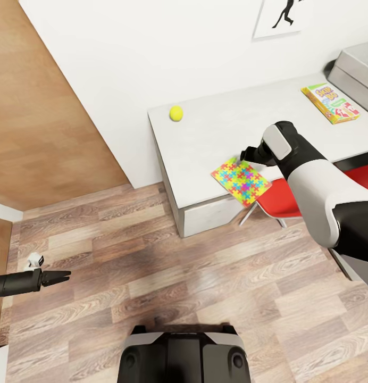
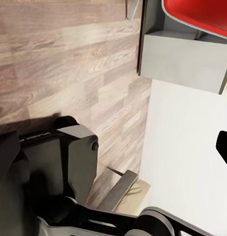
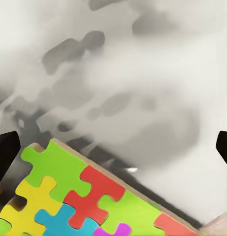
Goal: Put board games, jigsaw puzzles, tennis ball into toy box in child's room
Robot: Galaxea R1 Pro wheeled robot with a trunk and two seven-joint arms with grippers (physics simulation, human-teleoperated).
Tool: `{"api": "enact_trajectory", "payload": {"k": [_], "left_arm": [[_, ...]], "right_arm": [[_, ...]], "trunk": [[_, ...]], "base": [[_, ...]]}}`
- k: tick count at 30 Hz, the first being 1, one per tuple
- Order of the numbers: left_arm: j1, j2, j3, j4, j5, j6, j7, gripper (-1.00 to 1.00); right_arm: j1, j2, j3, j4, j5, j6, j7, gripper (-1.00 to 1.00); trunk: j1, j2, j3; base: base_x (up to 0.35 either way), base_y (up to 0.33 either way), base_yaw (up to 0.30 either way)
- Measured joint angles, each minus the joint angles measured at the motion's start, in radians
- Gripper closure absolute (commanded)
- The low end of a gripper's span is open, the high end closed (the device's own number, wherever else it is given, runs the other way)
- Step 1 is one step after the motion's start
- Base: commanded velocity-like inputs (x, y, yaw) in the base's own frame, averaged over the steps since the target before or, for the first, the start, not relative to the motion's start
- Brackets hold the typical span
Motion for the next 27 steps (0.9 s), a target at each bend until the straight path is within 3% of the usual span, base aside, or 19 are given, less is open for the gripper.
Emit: {"api": "enact_trajectory", "payload": {"k": [27], "left_arm": [[0.000,0.002,0.000,0.000,0.000,0.000,0.000,-1.00]], "right_arm": [[0.000,0.000,-0.012,-0.017,-0.001,0.001,-0.001,-1.00]], "trunk": [[0.000,0.000,0.041]], "base": [[0.000,0.000,-0.118]]}}
